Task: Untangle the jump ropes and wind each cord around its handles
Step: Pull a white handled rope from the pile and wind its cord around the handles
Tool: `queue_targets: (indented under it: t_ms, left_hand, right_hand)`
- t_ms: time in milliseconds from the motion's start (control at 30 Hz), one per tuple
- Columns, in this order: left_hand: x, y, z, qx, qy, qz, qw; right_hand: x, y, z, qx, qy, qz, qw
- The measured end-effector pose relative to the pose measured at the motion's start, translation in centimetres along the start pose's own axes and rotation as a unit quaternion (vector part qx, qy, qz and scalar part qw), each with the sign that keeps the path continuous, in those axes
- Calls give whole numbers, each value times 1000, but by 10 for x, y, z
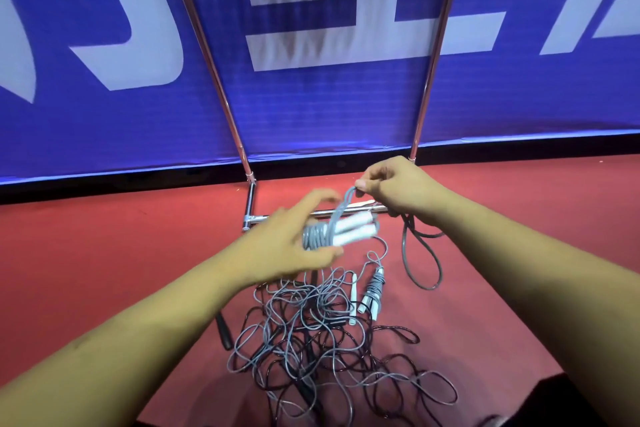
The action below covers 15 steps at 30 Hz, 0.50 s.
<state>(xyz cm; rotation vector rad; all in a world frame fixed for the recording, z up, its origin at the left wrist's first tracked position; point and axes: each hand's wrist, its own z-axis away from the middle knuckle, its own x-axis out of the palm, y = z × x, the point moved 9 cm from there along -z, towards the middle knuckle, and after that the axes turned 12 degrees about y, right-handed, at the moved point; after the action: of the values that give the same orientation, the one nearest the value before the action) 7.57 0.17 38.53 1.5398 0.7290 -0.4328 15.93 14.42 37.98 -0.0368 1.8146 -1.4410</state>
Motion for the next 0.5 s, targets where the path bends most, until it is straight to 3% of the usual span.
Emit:
queue_targets:
  t_ms: [100, 200, 267, 367, 500]
  left_hand:
    - [-26, 4, -6, -43, 80, 184, 979]
    - [-62, -15, -11, -81, 205, 234, 947]
    - [-87, -35, -13, -114, 268, 231, 928]
    - [-120, -67, -6, -169, 339, 182, 907]
    - [-137, -97, 4, -230, 349, 68, 906]
  right_hand:
    - [7, 2, 4, 2, -21, -47, 999]
    - [31, 0, 15, 23, -111, -88, 990]
    - [49, 0, 25, 44, -177, -96, 978]
    - [63, -2, 32, 29, -202, -32, 978]
    - [76, -8, 34, 78, -204, -137, 966]
